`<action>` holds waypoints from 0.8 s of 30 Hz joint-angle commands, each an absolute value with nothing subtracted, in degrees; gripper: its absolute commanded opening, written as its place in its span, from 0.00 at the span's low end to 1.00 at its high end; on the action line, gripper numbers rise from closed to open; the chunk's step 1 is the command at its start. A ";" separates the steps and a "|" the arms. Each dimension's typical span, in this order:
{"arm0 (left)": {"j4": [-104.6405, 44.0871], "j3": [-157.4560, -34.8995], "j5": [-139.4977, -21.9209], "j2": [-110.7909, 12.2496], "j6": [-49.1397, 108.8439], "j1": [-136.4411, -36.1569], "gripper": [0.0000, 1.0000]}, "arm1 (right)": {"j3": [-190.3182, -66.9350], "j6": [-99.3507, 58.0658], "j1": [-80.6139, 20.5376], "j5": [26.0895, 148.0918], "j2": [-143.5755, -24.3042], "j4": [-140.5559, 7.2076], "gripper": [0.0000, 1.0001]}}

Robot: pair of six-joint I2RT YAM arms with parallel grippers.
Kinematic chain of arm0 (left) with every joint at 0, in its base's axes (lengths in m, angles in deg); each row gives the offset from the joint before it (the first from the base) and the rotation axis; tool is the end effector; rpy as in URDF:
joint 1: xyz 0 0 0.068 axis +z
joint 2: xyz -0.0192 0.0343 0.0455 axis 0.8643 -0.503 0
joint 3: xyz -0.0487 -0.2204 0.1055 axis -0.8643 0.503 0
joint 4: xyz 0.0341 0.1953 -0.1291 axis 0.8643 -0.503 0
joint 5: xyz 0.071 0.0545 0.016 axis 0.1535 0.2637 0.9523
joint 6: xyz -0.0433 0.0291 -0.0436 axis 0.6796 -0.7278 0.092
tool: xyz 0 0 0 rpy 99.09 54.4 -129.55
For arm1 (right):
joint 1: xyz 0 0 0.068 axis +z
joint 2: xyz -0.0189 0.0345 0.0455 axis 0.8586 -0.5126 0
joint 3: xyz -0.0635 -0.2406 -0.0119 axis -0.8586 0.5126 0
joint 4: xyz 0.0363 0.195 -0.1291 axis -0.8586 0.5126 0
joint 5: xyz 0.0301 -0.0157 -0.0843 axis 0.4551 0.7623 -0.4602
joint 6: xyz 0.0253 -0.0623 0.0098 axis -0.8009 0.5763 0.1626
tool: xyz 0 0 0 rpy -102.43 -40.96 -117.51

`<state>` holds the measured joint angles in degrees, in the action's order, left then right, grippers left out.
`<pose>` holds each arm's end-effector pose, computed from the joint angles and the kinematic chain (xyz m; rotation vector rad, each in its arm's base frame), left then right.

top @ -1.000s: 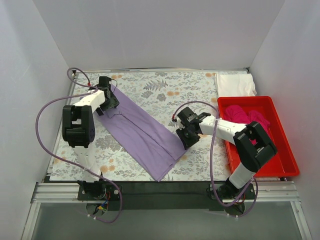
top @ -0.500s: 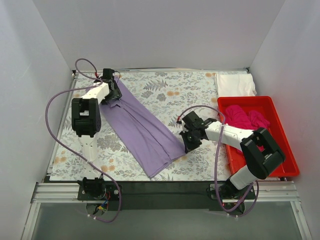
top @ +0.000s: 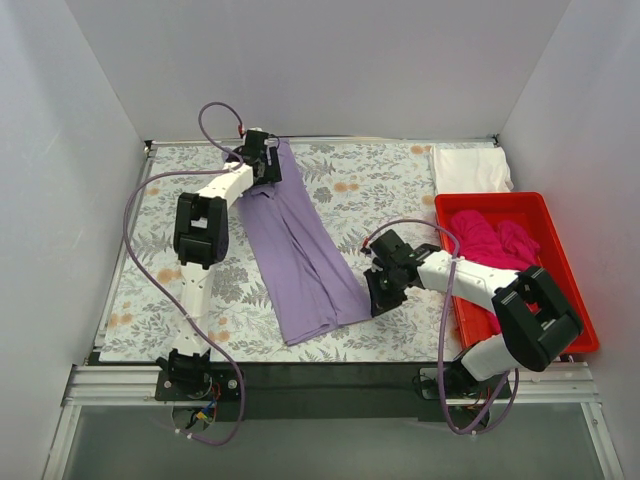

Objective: Fold and stack the t-shirts
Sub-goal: Fold the tshirt

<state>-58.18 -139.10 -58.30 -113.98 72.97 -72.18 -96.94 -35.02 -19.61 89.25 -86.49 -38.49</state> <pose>0.4982 -0.0958 0.1307 -0.9780 2.2291 -0.2265 0.1843 0.1642 0.1394 -0.5030 2.8189 0.4870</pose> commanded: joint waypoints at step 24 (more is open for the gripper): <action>-76.06 -91.36 -62.77 -61.60 102.81 -83.51 0.73 | -106.17 -29.82 -22.34 85.95 -81.87 -33.34 0.47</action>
